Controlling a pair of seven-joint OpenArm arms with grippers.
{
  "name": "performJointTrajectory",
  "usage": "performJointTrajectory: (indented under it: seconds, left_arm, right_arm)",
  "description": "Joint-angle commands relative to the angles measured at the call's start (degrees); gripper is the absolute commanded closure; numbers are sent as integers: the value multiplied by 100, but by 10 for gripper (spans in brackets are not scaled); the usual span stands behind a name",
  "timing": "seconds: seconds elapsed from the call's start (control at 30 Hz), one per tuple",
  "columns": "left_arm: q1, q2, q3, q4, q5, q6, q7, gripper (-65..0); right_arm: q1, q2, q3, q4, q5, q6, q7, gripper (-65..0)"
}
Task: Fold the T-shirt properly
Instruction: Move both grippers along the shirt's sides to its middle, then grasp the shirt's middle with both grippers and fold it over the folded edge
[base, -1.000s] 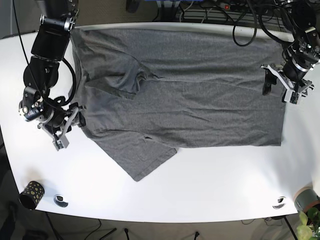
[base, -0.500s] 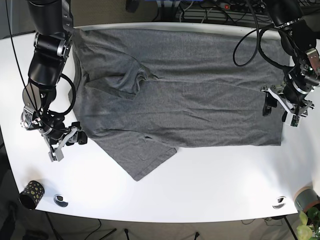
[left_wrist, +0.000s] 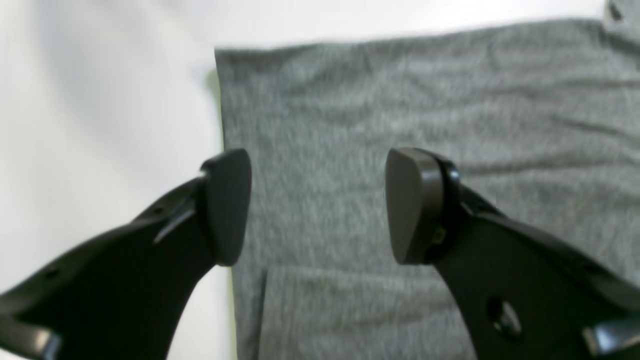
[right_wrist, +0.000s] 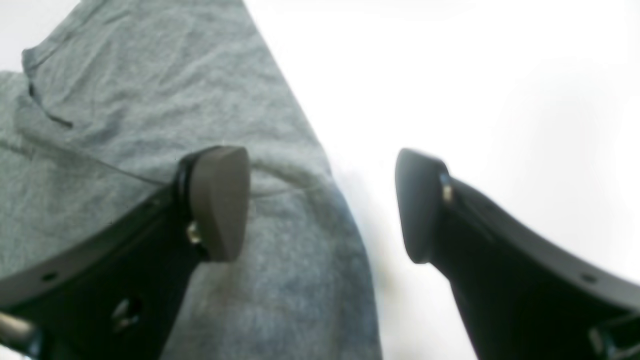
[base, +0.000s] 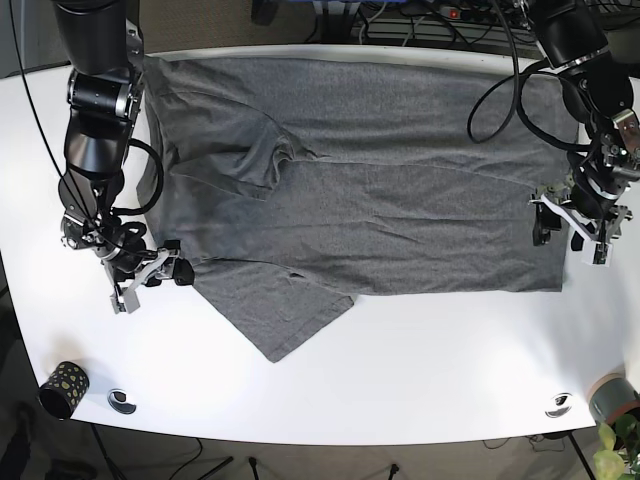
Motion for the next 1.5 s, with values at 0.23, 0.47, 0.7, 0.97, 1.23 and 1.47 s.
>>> performJointTrajectory:
  seconds: [0.23, 0.47, 0.7, 0.97, 1.23, 1.47]
  left_arm:
    - [-65, -84, -15, 90, -73, 34, -129, -393]
    - [-83, -93, 11, -68, -3, 34, -129, -396]
    - [-760, -57, 240, -762, 1219, 43, -120, -481]
    - [-1648, -75, 257, -1958, 1386, 702, -138, -522]
    - [-2527, -216, 266, -3734, 1413, 782, -920, -522]
    - [-3037, -444, 266, -4982, 1413, 852, -1360, -522]
  right_arm:
    - [-80, 87, -339, -69, 75, 38, 458, -425]
    - [-150, -106, -348, -69, 75, 38, 449, -403]
    - [-150, -185, -348, -69, 75, 38, 475, -159]
    - [-124, -194, -348, -60, 75, 38, 484, -24]
    - [-150, -203, -348, 89, 83, 38, 484, -22]
    - [-291, -211, -348, 441, 83, 38, 458, -22]
